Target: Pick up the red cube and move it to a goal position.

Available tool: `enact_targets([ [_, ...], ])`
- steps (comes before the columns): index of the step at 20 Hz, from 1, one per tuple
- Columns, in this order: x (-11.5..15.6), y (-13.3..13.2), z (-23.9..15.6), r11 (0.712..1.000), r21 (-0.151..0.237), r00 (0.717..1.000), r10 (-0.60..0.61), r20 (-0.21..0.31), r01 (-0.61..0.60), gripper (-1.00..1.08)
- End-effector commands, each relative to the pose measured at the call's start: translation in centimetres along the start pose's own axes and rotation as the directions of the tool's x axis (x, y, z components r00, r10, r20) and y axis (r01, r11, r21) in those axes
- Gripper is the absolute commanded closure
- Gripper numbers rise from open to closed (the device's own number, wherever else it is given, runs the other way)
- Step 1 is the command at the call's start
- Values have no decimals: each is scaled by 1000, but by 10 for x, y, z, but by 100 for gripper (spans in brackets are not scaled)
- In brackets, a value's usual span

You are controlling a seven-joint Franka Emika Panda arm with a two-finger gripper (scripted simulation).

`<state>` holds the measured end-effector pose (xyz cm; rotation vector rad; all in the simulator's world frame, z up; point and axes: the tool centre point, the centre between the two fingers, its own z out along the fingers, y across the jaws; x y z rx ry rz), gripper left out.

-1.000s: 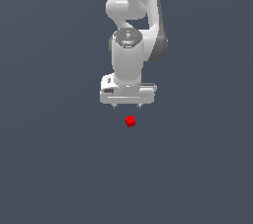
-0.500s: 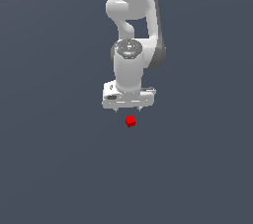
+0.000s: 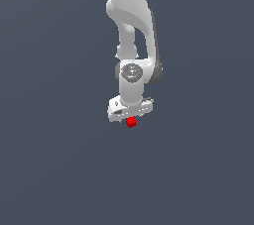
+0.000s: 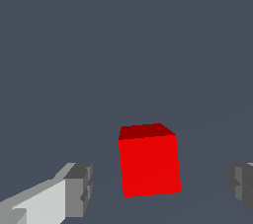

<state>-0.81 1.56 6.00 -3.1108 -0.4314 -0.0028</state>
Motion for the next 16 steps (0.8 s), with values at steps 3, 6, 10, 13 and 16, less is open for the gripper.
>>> enact_targets([
  [3, -1, -3, 28, 998, 1, 998, -67, 1, 67, -92],
  [6, -2, -4, 39, 996, 1, 996, -92, 1, 92, -92],
  [10, -2, -5, 45, 994, 0, 994, -106, 2, 106, -92],
  [13, -1, -4, 43, 995, 0, 995, -101, 2, 101, -92],
  [16, -1, -4, 40, 996, -1, 996, -95, 2, 95, -92],
])
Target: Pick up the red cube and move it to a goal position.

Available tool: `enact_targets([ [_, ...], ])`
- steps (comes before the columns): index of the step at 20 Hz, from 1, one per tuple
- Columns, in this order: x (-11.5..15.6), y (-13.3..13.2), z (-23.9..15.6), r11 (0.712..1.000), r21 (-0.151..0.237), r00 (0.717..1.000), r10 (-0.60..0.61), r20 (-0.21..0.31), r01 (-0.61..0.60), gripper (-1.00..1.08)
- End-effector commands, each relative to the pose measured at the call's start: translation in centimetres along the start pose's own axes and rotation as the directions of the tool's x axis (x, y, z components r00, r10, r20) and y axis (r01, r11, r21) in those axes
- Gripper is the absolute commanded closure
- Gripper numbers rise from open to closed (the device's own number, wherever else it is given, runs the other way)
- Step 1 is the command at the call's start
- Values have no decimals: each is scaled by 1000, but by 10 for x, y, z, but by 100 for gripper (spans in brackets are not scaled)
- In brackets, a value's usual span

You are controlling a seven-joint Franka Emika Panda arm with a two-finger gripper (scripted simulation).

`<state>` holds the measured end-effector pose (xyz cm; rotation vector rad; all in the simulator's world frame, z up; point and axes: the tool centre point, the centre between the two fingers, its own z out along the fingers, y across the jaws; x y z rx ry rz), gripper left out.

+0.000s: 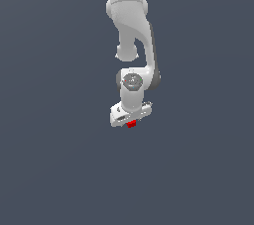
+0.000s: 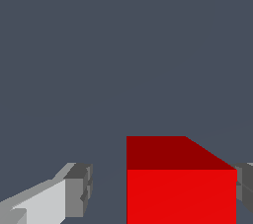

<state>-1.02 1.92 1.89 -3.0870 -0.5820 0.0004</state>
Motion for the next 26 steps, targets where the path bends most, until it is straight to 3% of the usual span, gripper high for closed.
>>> enact_targets([
  [1, 0, 0, -1, 1000, 0, 1000, 2, 0, -2, 108],
  [15, 1, 5, -2, 1000, 0, 1000, 2, 0, -2, 108],
  [26, 19, 58, -13, 1000, 0, 1000, 2, 0, -2, 108],
])
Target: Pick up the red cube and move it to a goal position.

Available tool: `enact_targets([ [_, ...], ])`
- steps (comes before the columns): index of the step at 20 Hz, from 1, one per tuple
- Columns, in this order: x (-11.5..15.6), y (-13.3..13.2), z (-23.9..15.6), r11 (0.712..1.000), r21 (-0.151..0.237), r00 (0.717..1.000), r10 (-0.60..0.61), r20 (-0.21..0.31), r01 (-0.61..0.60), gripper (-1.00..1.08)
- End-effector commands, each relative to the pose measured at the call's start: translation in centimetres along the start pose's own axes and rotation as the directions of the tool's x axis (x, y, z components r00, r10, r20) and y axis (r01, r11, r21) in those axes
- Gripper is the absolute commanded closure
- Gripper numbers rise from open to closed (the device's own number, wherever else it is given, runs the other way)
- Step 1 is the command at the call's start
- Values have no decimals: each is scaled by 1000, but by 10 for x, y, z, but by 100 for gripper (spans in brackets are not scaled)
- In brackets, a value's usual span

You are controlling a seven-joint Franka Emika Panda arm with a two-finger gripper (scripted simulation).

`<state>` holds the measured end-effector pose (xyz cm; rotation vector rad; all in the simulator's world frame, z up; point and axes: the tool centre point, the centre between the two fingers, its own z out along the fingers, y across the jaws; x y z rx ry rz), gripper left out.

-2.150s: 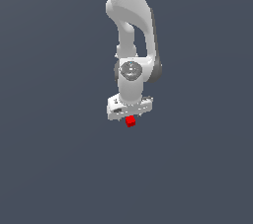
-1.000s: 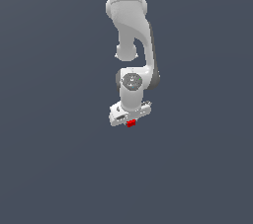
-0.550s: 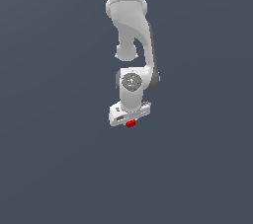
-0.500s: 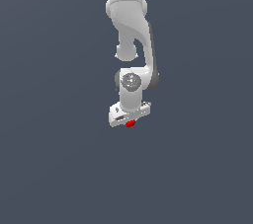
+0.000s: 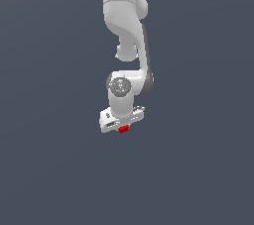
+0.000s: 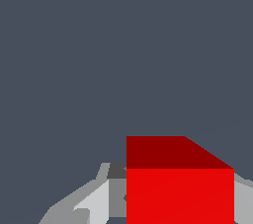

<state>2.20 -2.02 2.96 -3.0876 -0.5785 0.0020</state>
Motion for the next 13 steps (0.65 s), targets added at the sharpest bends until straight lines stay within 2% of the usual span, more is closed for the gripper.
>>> enact_targets([
  [1, 5, 15, -4, 1000, 0, 1000, 0, -1, 0, 108],
  [7, 13, 37, -8, 1000, 0, 1000, 0, -1, 0, 108],
  [13, 16, 43, -9, 1000, 0, 1000, 0, -1, 0, 108],
])
